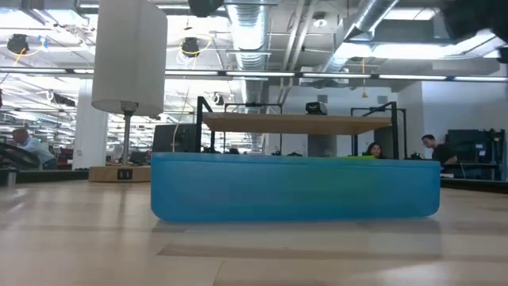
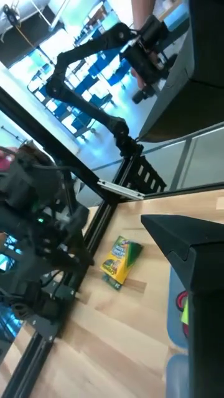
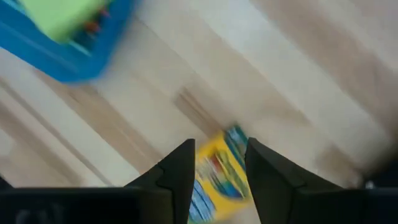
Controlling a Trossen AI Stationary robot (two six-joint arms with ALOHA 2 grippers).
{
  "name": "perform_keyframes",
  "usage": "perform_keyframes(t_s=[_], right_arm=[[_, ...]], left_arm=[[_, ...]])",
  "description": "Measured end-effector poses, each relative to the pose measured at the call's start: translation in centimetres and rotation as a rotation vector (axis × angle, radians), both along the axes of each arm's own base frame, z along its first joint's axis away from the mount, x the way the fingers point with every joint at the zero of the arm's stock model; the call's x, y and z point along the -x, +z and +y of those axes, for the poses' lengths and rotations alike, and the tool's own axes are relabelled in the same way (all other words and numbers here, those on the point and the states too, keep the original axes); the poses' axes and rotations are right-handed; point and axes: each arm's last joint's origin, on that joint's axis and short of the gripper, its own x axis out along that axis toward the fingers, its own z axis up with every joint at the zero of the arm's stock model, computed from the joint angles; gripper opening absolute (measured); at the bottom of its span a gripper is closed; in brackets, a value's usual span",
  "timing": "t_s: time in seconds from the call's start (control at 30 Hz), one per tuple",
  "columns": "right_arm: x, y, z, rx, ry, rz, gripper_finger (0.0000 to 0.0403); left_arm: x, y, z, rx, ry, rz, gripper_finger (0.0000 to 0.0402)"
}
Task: Pack school essentials
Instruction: Adjust the blue supply box
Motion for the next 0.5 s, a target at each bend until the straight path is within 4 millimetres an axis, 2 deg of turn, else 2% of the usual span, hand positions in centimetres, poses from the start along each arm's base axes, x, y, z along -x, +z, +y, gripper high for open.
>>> perform_keyframes(t_s=[0.37,0.5], right_arm=[[1.5,-4.3,2.9,-0.093,-0.093,0.251,0.0108],[1.9,-5.4,4.0,-0.096,-0.134,0.307,0.0075]], left_arm=[[-0.3,-0.3,0.0,-0.001,-0.001,0.011,0.0187],[-0.3,-0.3,-0.1,0.01,0.003,0.016,0.0187]])
